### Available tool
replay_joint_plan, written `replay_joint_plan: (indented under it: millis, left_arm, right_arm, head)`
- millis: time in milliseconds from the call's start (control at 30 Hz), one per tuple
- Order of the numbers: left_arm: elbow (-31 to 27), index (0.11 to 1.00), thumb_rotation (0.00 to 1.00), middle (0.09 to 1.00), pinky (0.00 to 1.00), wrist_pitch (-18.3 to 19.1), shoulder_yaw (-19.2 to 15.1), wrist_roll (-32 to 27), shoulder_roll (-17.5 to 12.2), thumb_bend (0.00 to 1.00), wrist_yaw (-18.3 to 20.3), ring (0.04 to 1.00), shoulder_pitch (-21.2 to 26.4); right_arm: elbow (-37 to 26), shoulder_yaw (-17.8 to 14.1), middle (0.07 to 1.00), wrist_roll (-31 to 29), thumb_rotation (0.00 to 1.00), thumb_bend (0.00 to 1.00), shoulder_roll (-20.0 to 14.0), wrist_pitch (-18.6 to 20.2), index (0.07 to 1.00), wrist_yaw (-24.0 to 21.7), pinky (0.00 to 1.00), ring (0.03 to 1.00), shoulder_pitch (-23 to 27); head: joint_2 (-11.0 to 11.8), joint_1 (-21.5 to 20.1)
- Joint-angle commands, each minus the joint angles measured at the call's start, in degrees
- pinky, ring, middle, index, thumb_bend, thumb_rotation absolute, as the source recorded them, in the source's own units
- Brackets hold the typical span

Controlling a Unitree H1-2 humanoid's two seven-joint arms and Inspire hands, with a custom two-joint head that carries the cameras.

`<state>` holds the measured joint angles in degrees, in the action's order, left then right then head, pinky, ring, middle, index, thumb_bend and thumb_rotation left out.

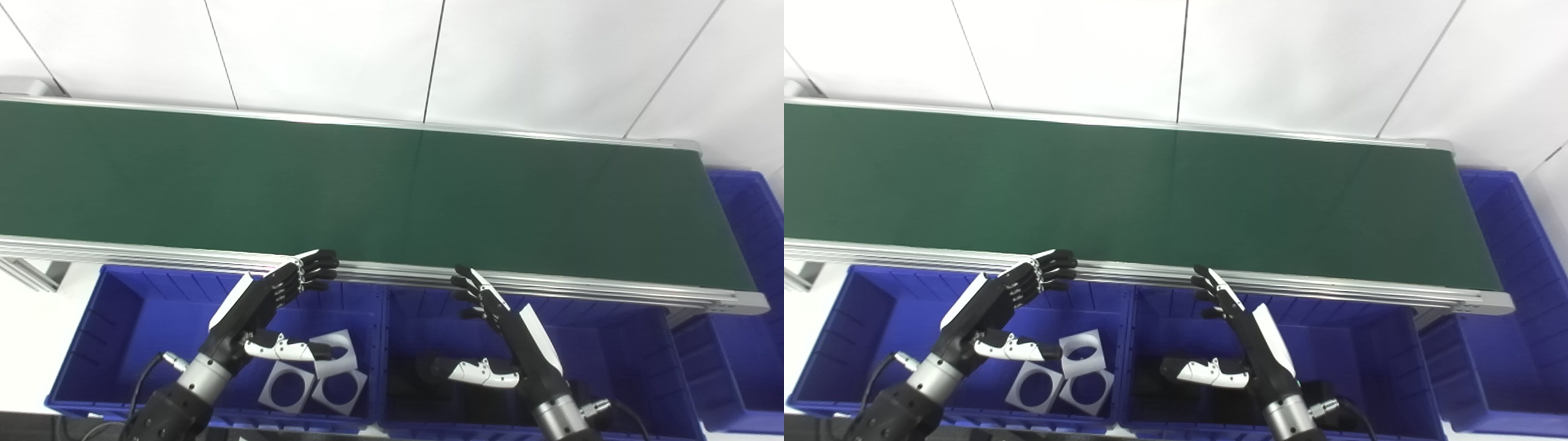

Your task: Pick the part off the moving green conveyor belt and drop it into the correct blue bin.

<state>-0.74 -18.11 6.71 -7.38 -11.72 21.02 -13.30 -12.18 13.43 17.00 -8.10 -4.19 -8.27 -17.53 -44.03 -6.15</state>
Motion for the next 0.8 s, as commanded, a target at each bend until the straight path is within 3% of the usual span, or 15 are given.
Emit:
replay_joint_plan:
  millis: [0,433,633,767]
  left_arm:
    - [-0.39,0.851,0.21,0.836,0.8,-2.98,-0.74,-1.54,0.54,0.83,-0.85,0.812,0.14]
    - [2.72,0.824,0.21,0.829,0.82,-6.92,-3.32,-3.64,3.69,0.83,-2.6,0.825,-0.38]
    - [4.08,0.821,0.19,0.829,0.83,-8.24,-3.95,-5.01,3.28,0.82,-1.79,0.82,-0.08]
    - [4.04,0.822,0.18,0.832,0.84,-8.25,-4.26,-4.57,3.02,0.81,-1.84,0.834,-0.04]
  right_arm:
    - [-0.92,-0.15,0.892,-0.79,0.48,0.95,0.16,-2.16,0.937,0.78,0.74,0.848,-0.09]
    - [1.02,0.0,0.886,-0.07,0.47,0.95,0.68,-3.63,0.933,2.18,0.74,0.842,0.08]
    - [1.26,0.63,0.879,0.84,0.45,0.94,1.66,-2.68,0.93,3.1,0.73,0.833,0.2]
    - [1.53,1.18,0.883,2.63,0.48,0.93,1.85,-2.48,0.934,3.61,0.73,0.833,0.33]
  head:
    - [0.12,-0.12]
    - [2.31,-1.85]
    - [3.06,-5.58]
    - [3.34,-5.54]
